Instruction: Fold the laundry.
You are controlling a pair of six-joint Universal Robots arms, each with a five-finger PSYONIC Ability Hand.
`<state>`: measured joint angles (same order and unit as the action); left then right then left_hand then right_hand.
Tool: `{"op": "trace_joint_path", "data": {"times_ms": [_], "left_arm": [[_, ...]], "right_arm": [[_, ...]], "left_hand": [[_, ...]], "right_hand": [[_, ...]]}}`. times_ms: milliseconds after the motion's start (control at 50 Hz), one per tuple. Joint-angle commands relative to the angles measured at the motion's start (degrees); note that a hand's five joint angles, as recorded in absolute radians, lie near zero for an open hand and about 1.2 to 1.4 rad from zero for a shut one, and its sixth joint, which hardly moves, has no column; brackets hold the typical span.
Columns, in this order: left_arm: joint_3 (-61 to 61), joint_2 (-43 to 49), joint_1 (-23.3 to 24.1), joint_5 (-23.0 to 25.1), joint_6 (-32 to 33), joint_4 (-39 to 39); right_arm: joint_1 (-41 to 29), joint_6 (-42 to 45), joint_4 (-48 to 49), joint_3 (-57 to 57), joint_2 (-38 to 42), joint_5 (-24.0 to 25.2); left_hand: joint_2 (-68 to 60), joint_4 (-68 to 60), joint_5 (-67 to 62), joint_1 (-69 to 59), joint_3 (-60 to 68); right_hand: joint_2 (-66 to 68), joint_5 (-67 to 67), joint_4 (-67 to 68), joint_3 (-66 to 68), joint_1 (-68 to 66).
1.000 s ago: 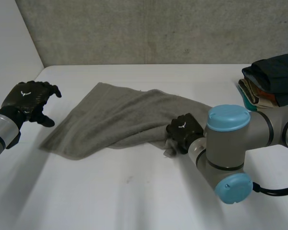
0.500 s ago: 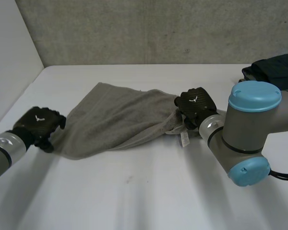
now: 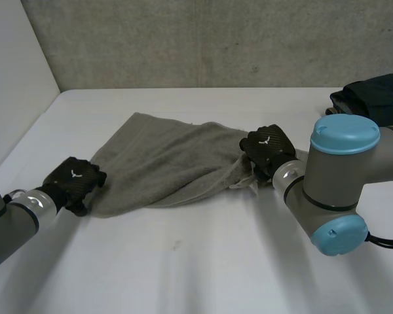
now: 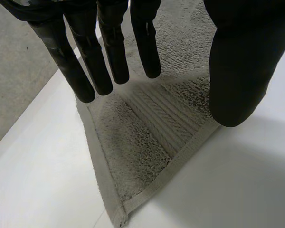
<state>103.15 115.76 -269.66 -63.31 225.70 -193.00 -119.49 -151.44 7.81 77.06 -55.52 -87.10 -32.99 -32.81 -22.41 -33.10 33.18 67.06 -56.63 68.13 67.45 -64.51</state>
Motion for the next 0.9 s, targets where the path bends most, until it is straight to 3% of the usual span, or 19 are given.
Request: {"op": "trace_joint_path", "data": {"times_ms": [20,380,540,680,740,840,900], "left_arm": [[-1.5,1.7,0.9,-0.4,0.1,0.1],[-7.3,7.0,3.4,-2.3,1.8,-0.1],[-10.9,8.2,4.1,-4.0,1.4,-0.1],[-14.5,9.5,5.1,-4.5,-1.0,0.1],[-15.3,9.7,5.5,-5.2,-1.3,0.3],[-14.8,5.1,5.8,-5.2,-2.5,1.1],[-12.7,-4.1,5.9,-5.2,-6.5,2.0]], "right_arm": [[0.0,0.2,-0.1,0.1,0.3,0.0],[0.1,0.8,-0.1,0.1,0.9,0.0],[0.3,0.8,-0.1,0.5,0.5,0.0],[0.8,0.7,-0.1,1.2,-0.5,0.0],[1.1,0.7,-0.1,1.6,-1.1,0.0],[2.3,0.7,-1.0,2.6,-3.6,0.0],[4.1,1.2,-3.5,3.0,-7.7,0.4]], "left_hand": [[-3.3,-3.5,-3.9,-3.2,3.1],[-6.0,-6.2,-6.6,-5.9,5.8],[-20.9,-21.1,-21.5,-20.8,20.7],[-47.0,-47.2,-47.6,-46.9,46.8],[-47.0,-47.2,-47.6,-46.9,46.8],[-47.0,-47.2,-47.6,-46.9,46.8],[-47.0,-47.2,-47.6,-46.9,46.8]], "right_hand": [[12.9,-13.4,11.9,12.5,-15.5],[12.9,-13.4,11.9,12.5,-15.5],[12.9,-13.4,11.9,12.5,-15.5],[12.9,-13.4,11.9,12.5,-15.5],[12.9,-13.4,11.9,12.5,-15.5],[12.9,-13.4,11.9,12.5,-15.5],[12.9,-13.4,11.9,12.5,-15.5]]}}
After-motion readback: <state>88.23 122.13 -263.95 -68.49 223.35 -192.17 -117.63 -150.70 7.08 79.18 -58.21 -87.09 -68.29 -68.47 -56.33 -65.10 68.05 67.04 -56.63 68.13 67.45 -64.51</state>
